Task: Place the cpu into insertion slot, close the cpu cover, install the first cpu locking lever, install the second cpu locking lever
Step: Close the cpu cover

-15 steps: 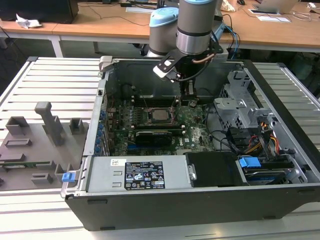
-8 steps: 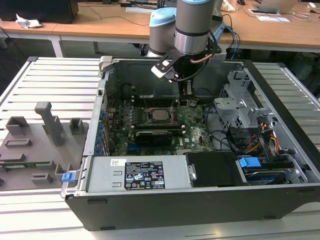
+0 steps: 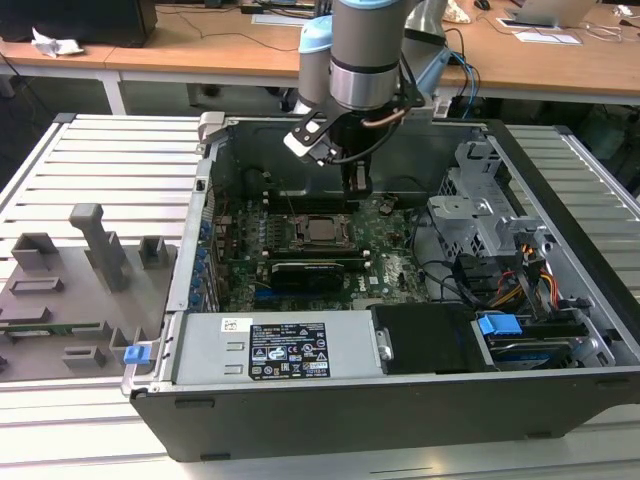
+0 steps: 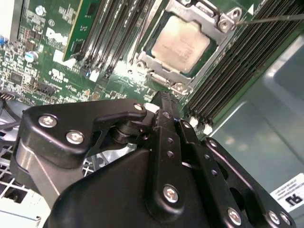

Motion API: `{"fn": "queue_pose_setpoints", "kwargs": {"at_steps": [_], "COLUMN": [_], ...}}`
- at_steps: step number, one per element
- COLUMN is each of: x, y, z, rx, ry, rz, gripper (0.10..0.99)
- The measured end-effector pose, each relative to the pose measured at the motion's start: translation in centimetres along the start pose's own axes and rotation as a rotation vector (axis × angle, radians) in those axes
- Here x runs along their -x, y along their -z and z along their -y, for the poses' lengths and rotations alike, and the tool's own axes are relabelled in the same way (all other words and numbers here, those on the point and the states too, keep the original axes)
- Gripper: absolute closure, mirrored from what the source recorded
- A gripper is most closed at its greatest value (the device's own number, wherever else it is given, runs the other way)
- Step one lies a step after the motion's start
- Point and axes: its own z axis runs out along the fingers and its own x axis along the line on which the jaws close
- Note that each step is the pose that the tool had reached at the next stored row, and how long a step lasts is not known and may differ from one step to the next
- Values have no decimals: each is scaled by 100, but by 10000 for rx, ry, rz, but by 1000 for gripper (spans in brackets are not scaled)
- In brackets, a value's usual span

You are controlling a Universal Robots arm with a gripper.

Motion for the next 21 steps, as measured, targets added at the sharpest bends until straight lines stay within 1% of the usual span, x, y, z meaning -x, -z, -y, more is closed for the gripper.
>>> {"fn": "queue_pose_setpoints", "kwargs": {"at_steps": [1,3,6,10,16,18,19,21], "x": [1,6,14,18,19,21,21,23], "y": [-19,-63,-76,-81,-99,-134,-155,-170], "z": [50,91,116,173,227,248,268,322], "rx": [-1,-13,-14,-14,-13,-14,-14,-14], "ry": [-1,-2,-1,-1,-1,-1,0,13], "rz": [1,2,2,3,2,2,1,1], "gripper": [980,980,980,980,980,980,980,980]}}
